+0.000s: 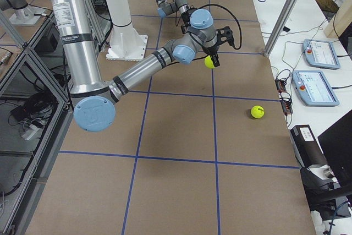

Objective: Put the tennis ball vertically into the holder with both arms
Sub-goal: 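Grip the upright can with the left gripper while the right holds the ball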

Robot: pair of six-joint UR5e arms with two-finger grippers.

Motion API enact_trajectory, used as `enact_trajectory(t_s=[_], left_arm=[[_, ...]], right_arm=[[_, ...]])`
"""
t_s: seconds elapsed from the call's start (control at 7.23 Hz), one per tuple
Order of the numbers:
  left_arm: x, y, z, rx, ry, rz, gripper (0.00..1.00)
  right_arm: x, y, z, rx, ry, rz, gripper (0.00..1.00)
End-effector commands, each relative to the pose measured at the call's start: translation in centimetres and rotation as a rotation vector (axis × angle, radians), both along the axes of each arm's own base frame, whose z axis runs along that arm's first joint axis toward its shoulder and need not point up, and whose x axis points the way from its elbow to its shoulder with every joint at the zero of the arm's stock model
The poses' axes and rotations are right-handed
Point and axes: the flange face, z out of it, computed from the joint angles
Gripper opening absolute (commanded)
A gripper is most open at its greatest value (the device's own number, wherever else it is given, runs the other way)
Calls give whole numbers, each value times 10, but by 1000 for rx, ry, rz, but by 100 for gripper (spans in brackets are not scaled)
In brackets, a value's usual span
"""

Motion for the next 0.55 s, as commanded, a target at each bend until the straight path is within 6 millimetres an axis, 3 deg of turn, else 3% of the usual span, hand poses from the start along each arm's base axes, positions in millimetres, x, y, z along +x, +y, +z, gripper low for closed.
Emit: enact_trajectory(t_s=[0.0, 0.41], left_arm=[[8, -5, -2, -5, -3, -4, 99], [9, -5, -8, -1, 4, -4, 99]], right_arm=[[1, 0, 0, 0, 0, 2, 0], [0, 0, 0, 0, 0, 0, 0]])
